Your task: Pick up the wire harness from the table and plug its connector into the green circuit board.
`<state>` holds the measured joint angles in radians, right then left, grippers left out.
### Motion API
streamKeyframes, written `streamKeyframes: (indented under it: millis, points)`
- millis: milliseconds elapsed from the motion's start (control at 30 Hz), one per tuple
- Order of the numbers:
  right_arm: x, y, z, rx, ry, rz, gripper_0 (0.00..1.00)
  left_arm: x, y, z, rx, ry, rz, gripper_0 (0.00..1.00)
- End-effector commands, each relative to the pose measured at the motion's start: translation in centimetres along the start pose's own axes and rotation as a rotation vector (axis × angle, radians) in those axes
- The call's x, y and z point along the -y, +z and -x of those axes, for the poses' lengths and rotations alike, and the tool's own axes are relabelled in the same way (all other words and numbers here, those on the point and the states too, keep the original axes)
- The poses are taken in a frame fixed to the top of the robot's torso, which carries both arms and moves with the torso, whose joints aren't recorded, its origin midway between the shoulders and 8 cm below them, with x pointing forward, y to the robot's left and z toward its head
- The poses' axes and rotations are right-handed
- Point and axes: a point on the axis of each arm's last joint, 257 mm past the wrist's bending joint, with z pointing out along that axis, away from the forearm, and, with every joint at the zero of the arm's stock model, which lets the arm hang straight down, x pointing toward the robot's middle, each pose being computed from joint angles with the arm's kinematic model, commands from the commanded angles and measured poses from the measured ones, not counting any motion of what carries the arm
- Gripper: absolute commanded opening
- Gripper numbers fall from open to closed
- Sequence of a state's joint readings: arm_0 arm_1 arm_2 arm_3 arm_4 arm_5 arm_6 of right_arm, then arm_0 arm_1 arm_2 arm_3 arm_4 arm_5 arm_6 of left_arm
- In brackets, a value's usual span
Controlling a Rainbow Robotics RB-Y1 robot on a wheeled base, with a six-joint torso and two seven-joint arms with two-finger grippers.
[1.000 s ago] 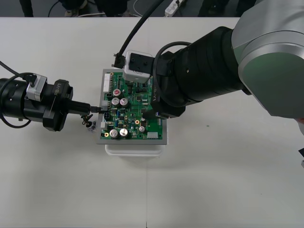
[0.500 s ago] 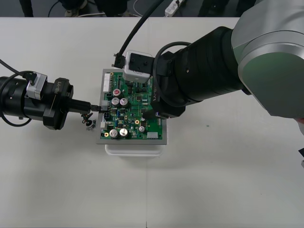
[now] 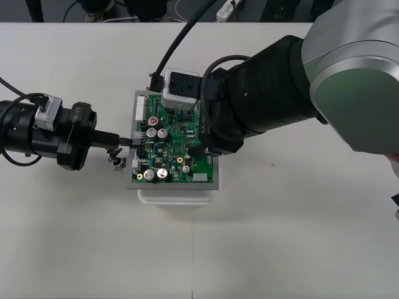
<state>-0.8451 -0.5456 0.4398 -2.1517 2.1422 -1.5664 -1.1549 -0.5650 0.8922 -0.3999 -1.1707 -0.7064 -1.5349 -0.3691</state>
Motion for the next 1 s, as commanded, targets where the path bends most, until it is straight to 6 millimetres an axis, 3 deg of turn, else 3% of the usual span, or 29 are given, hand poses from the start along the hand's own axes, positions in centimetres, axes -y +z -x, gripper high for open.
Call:
streamKeyframes:
  millis: [33,1000]
  points:
    - [0.5,-0.5,1.9,0.017,-0.076,-0.021,1.00,-0.1,1.4,1.8,0.035,0.006,-0.057,0.00]
    - [-0.7,-0.7,2.4,0.045,0.013,0.042,1.00,0.1,2.6,1.7,0.053,0.012,-0.070,0.00]
